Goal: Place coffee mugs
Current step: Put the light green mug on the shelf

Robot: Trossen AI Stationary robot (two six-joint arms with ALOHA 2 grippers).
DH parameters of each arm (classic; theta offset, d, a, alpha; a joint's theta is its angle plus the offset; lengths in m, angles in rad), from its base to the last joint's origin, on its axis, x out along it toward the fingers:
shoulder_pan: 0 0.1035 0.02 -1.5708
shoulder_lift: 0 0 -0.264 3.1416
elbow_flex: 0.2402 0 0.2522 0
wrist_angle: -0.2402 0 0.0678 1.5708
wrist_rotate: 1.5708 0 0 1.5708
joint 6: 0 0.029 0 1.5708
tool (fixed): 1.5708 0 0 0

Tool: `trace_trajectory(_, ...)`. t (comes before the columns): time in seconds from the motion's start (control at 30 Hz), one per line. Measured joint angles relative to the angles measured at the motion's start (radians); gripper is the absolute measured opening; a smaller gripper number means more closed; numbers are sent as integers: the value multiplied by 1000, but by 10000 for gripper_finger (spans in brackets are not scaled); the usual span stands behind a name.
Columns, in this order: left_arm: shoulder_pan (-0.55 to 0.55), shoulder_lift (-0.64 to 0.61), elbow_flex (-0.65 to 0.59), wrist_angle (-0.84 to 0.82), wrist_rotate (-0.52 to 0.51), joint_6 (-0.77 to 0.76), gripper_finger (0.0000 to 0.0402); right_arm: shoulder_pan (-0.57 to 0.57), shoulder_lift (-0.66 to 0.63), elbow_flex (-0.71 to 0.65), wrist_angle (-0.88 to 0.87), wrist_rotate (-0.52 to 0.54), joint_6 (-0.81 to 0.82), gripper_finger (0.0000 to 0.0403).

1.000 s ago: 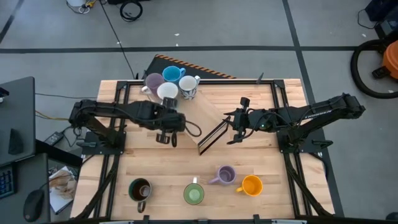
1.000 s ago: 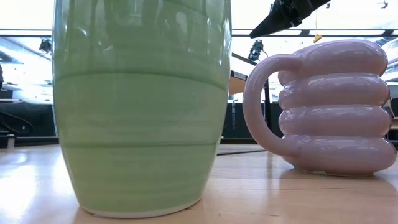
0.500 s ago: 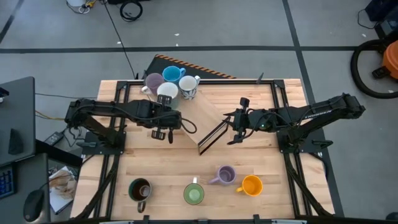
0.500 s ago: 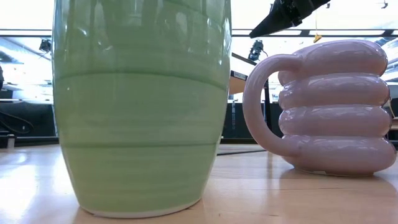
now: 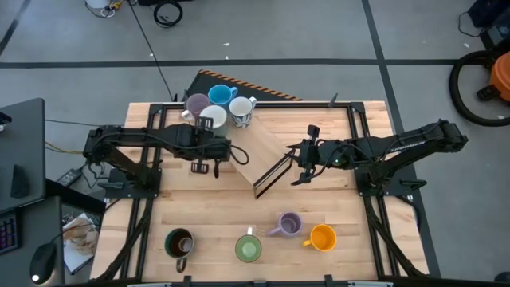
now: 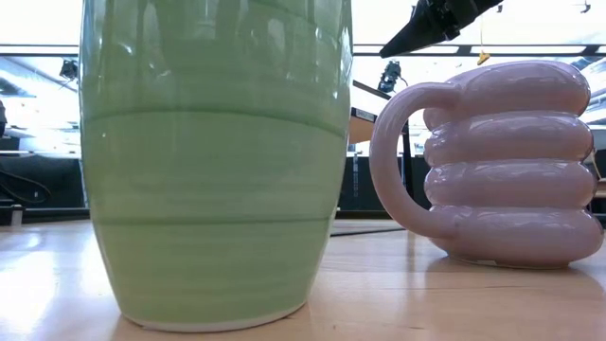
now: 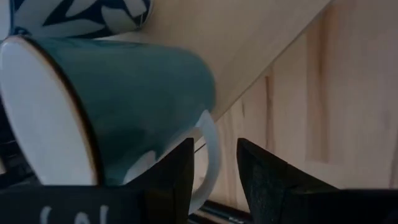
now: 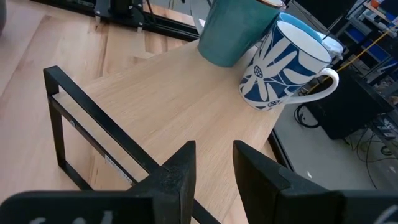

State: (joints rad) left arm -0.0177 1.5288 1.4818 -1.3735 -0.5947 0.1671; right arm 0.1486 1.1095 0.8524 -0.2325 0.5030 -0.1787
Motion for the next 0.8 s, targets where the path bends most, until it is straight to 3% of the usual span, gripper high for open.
trace_trajectory(0.47,-10,0,0,-11,-43,18,127,0,0,0,2,0,17,112)
trace_trajectory(0.8,-35,-44,0,-4,-57,-73,127,-77,73,0,161,-56,-6,112)
